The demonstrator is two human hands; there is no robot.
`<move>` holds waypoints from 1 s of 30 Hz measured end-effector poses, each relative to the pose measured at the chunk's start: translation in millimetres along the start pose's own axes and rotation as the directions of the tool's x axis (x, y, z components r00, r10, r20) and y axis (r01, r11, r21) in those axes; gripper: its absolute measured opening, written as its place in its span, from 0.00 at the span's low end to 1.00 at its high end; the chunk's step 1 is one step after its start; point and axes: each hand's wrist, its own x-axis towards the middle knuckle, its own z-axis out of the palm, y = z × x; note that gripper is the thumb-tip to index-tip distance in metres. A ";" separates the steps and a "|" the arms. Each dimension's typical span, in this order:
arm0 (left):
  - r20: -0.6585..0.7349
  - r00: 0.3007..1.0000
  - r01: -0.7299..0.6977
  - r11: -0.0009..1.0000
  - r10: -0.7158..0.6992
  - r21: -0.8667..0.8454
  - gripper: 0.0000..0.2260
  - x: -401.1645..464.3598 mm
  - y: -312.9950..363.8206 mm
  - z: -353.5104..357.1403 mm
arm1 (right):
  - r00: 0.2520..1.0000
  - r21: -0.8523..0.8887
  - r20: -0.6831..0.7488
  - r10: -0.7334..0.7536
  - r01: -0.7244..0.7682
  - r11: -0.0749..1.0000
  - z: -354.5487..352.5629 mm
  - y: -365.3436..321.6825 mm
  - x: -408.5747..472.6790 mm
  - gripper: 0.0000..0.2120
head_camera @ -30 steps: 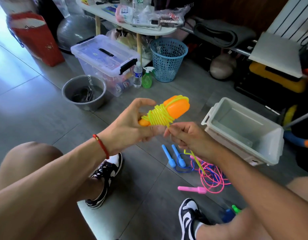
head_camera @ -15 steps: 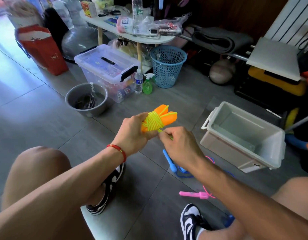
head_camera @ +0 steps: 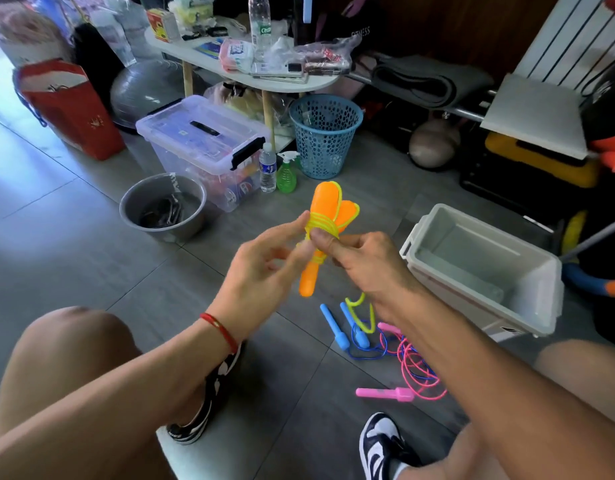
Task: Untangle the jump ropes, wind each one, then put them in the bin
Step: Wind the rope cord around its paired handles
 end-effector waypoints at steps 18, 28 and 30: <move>-0.109 0.965 0.261 0.922 -0.240 0.287 0.06 21.4 -30.8 -30.3 | 0.991 -0.508 0.014 -0.136 0.124 0.852 42.2 15.5 12.6 0.19; -0.228 0.969 0.112 0.656 0.094 0.746 0.23 24.7 -7.7 -21.2 | 0.986 -0.284 -0.112 -0.121 0.085 0.955 47.5 -15.7 5.3 0.26; -0.215 0.946 0.035 0.586 0.241 0.810 0.24 22.0 -6.6 -17.9 | 0.983 -0.238 -0.147 -0.108 0.071 0.969 50.6 -18.4 2.5 0.33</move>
